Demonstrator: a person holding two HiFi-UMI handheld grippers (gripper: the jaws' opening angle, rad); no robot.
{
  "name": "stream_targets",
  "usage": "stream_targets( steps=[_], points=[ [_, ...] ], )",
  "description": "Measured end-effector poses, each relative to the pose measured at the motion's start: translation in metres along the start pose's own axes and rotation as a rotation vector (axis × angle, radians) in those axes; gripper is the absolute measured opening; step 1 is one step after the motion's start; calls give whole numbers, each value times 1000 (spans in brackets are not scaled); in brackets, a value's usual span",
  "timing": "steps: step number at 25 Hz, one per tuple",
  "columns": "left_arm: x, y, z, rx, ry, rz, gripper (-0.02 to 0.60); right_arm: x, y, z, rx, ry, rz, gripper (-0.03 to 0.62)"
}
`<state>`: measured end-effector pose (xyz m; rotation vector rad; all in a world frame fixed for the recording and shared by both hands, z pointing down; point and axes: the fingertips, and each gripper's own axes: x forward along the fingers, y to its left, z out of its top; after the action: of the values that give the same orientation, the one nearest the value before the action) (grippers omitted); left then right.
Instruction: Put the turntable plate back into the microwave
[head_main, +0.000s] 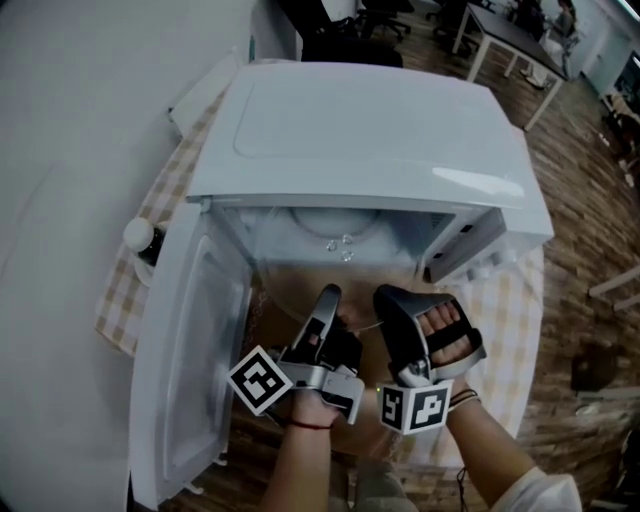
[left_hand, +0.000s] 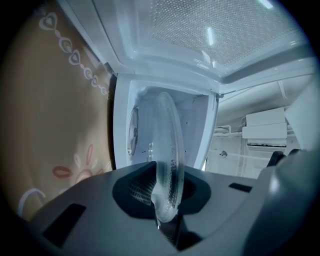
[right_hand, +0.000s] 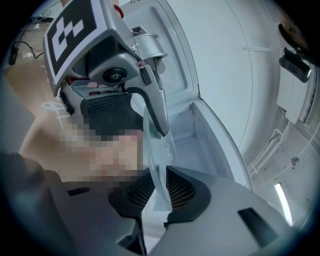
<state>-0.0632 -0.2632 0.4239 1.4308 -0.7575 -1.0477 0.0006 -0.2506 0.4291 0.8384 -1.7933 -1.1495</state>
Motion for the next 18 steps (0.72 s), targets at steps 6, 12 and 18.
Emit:
stream_targets(
  steps=[6, 12, 18],
  points=[
    [11, 6, 6, 3, -33, -7, 38, 14, -3, -4, 53, -25, 6, 77],
    [25, 9, 11, 28, -46, -2, 35, 10, 3, 5, 21, -88, 21, 115],
    [37, 13, 15, 39, -56, 19, 35, 19, -1, 12, -18, -108, 9, 84]
  ],
)
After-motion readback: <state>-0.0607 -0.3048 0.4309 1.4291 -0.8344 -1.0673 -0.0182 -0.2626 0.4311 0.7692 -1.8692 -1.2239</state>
